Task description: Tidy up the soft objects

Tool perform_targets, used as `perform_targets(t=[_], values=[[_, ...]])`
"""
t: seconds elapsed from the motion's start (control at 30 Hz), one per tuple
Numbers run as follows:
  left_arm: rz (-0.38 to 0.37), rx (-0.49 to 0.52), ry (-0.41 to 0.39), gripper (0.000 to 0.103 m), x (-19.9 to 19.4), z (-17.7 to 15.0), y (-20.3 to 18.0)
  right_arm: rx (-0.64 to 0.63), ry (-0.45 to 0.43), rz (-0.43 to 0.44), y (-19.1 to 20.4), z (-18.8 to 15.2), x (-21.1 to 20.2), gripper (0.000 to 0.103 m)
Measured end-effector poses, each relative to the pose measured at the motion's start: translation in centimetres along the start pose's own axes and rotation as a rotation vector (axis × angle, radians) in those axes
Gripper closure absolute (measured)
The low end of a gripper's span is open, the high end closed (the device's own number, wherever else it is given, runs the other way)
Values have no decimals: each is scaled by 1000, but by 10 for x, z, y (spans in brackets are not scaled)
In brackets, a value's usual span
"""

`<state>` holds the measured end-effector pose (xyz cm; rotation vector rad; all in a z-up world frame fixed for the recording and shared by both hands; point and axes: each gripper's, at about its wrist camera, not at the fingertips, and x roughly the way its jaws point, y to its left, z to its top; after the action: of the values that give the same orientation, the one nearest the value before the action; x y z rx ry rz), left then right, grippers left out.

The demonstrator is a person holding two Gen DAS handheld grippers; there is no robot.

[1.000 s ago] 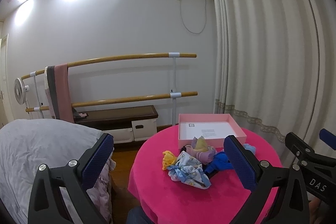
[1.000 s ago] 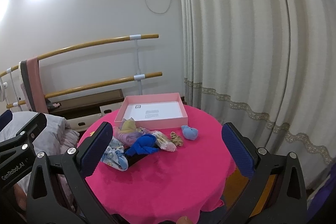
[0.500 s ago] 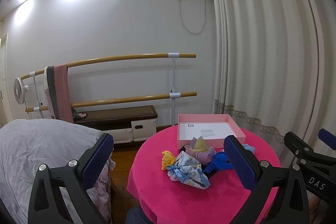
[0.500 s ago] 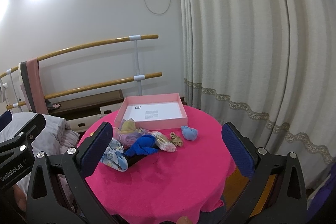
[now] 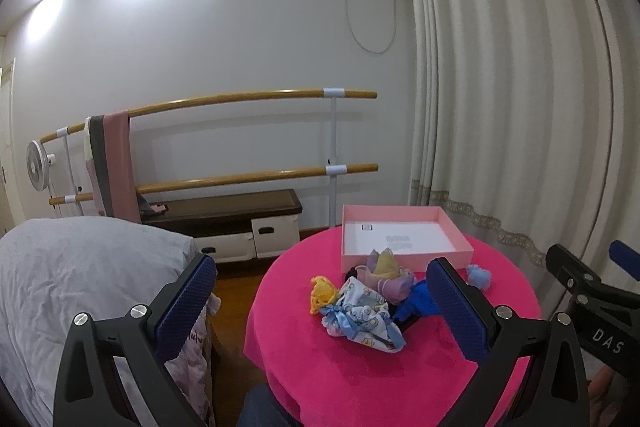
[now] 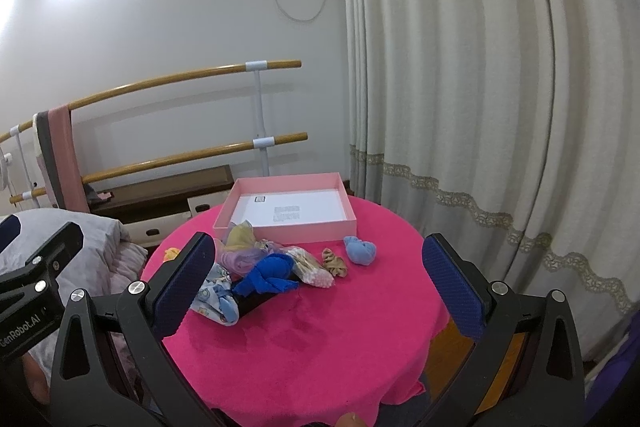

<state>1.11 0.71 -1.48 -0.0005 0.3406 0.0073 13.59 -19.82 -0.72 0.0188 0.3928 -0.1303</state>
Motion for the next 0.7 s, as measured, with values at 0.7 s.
perform_targets(t=[0.7], values=[[13,0,159,0,108,-18,8,-34,148,72,-3,-14,115,0]])
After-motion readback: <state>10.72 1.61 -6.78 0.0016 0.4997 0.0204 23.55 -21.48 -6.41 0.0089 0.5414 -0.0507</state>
